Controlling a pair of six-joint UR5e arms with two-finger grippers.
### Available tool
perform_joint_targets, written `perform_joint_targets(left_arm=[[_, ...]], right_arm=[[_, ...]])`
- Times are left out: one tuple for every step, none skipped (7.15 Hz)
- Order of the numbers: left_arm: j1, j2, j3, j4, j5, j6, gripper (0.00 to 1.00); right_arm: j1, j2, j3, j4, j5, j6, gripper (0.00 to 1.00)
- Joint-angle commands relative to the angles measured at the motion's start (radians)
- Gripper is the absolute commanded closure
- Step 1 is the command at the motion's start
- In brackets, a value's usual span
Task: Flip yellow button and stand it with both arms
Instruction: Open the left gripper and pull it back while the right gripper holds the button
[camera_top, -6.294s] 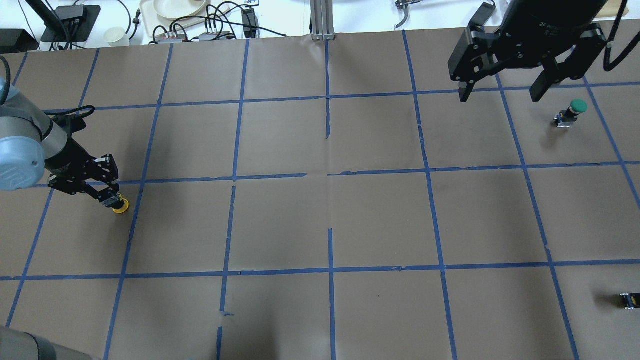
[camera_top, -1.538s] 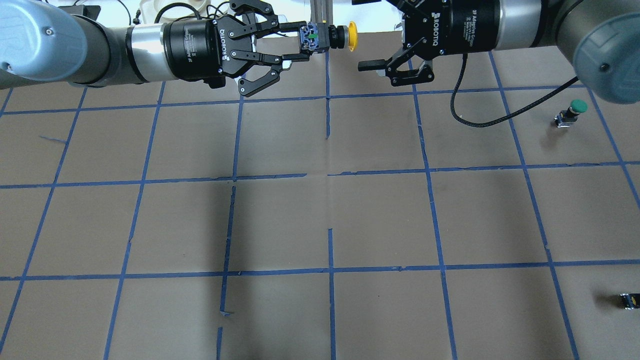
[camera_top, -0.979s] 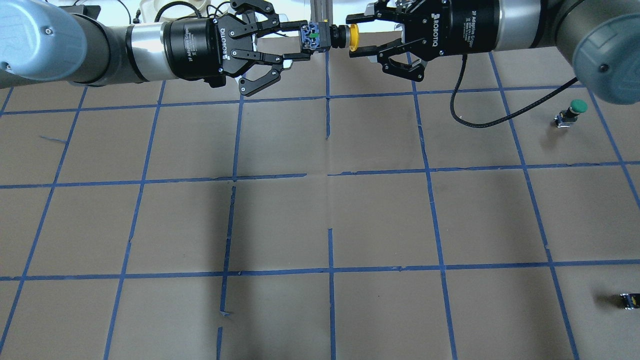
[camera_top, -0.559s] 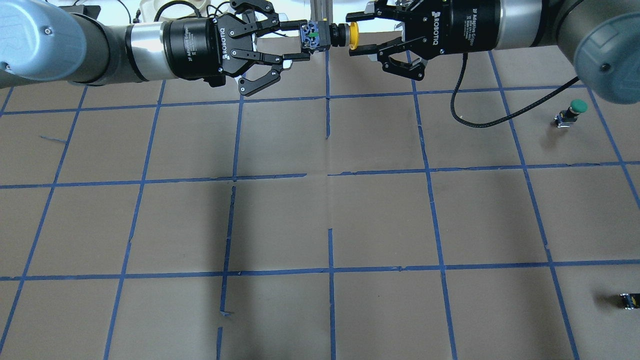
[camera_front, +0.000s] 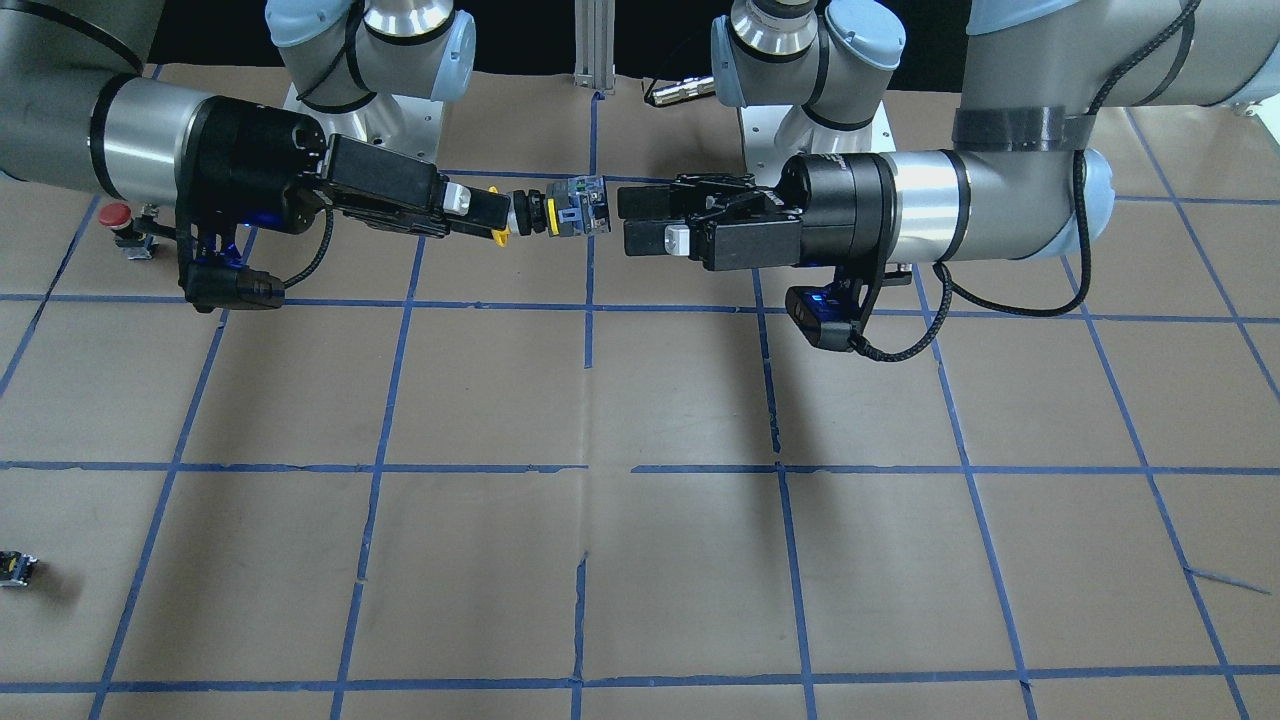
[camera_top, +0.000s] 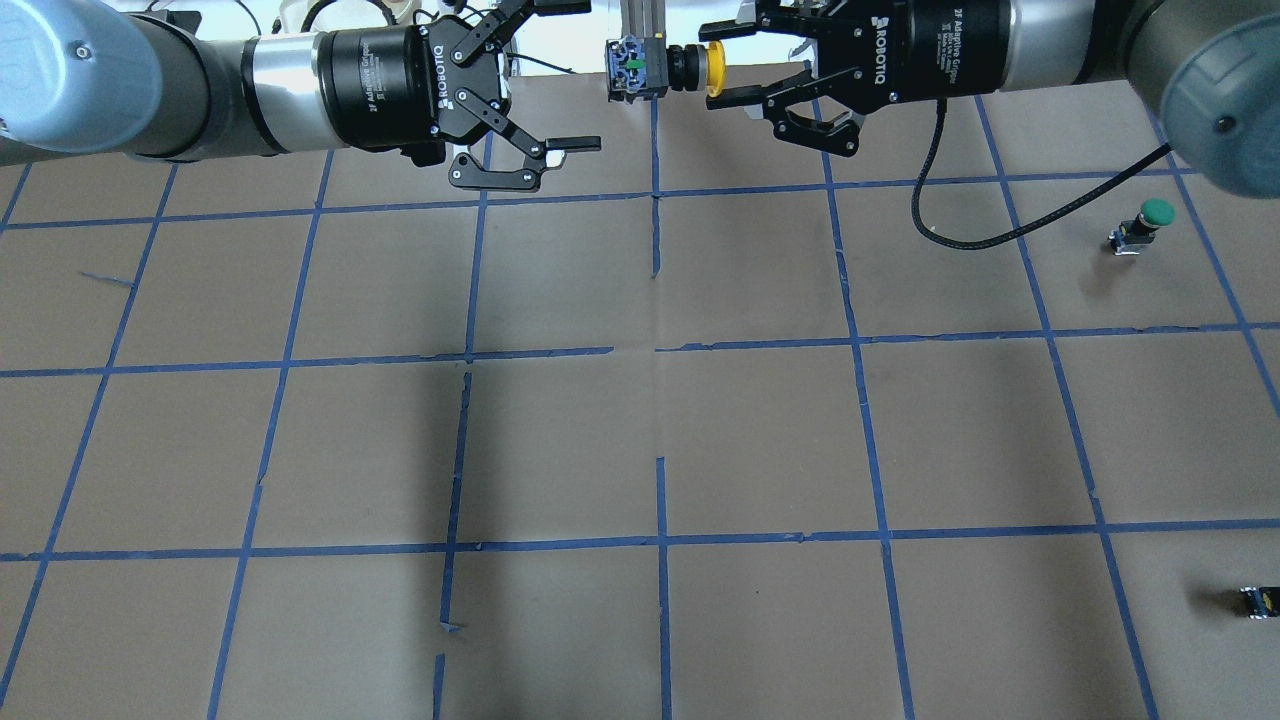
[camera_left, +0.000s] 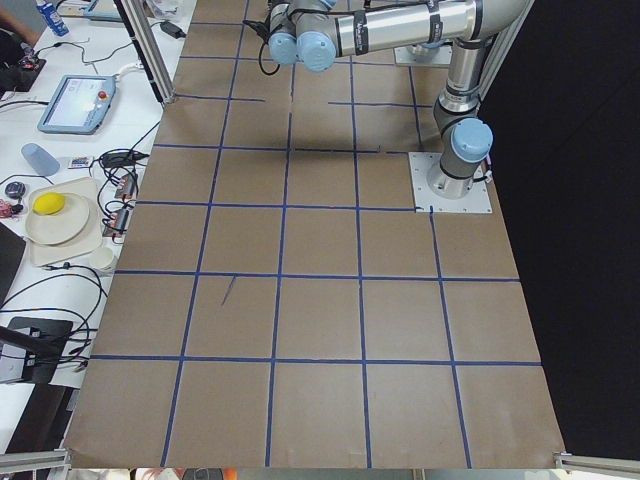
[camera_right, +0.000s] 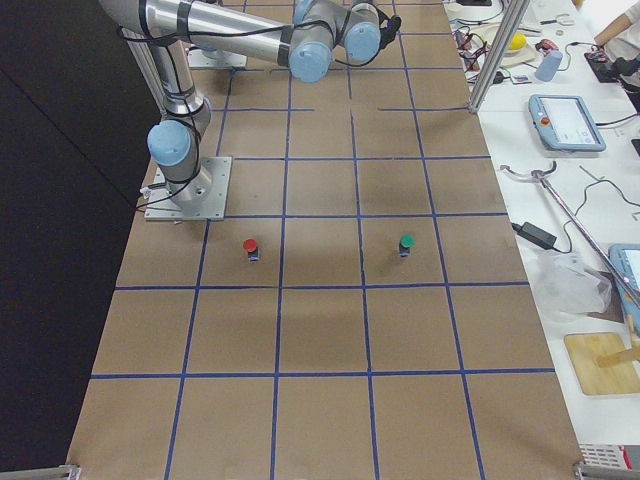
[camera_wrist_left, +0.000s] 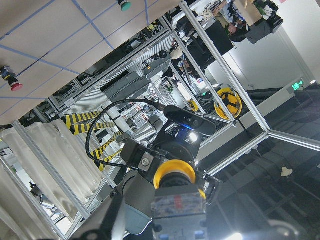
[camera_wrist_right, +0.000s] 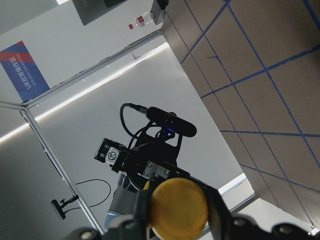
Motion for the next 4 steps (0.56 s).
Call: perform_joint_targets(left_arm=[[0.028,0.040,0.023,0.110,0.206,-0.077,0.01],[0.050,0.043,0.031,0.255,0.430,-0.178,0.01],[0.064,0.043,0.035,0.446,0.696,-0.297,0.01],[0.058,0.046,0.042,0.544,0.963,-0.304,0.01]], right_arm=[[-0.052,-0.001,-0.059,-0.001,-0.186,0.005,0.75],[-0.080,-0.001,-0.090,-0.007,-0.353,-0.006,0.75],[-0.086,-0.001,-0.086,-0.070,-0.515,-0.010,0.75],[-0.089,-0.002,-0.082,-0.129,-0.707,-0.009,0.75]])
